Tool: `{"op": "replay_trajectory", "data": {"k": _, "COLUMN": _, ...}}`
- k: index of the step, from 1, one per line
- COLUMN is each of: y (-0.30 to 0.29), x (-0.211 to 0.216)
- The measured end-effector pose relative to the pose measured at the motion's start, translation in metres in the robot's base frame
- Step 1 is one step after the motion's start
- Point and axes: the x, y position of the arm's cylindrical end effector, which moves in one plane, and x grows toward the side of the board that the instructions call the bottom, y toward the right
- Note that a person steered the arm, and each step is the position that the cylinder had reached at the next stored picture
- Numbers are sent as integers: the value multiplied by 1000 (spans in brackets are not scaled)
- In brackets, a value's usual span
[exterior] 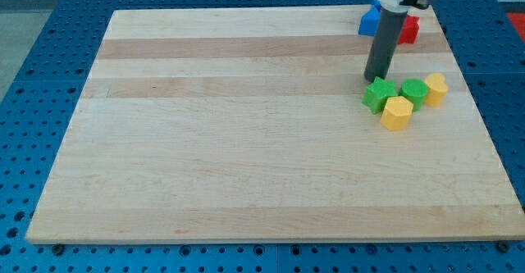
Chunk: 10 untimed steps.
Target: Slightly move the green star into the yellow hexagon
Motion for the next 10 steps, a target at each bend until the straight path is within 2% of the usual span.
{"op": "replay_trajectory", "data": {"k": 2, "y": -18, "x": 6}}
{"op": "replay_trajectory", "data": {"k": 4, "y": -18, "x": 43}}
{"op": "replay_trajectory", "data": {"k": 6, "y": -28, "x": 39}}
{"op": "replay_trajectory", "data": {"k": 7, "y": -38, "x": 51}}
{"op": "replay_trajectory", "data": {"k": 8, "y": -38, "x": 92}}
{"op": "replay_trajectory", "data": {"k": 9, "y": -33, "x": 112}}
{"op": "replay_trajectory", "data": {"k": 10, "y": -25, "x": 110}}
